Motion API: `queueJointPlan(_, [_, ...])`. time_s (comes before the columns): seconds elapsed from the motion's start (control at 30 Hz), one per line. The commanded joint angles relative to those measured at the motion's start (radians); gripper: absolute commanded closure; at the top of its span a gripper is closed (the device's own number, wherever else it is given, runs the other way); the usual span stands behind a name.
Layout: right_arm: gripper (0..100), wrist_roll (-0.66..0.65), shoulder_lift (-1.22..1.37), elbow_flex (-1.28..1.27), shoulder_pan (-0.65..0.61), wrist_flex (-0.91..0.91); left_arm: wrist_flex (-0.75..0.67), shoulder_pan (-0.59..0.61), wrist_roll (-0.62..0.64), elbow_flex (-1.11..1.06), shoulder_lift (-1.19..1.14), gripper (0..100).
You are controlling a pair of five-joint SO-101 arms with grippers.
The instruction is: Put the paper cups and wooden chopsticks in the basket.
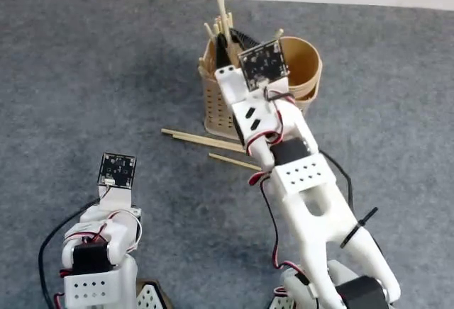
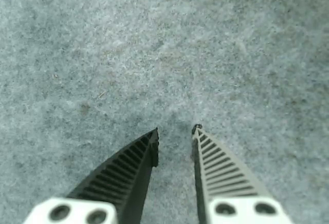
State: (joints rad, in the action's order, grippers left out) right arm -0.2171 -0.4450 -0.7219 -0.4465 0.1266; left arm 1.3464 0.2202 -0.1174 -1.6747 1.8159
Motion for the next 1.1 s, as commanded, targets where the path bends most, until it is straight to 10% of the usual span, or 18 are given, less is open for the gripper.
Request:
queueJointPlan(0.0, [82.4, 0.008, -0.074, -0.027, 0.012, 0.007, 0.005, 0.005, 0.006, -0.021, -0.001, 88])
queueJointPlan(0.53, [85.0, 0.011, -0.361, -0.035, -0.021, -0.225, 0.005, 0.005, 0.006, -0.021, -0.001, 88])
queueJointPlan(1.07, [85.0, 0.0, -0.46, -0.001, -0.341, -0.443, 0.005, 0.005, 0.006, -0.021, -0.001, 88])
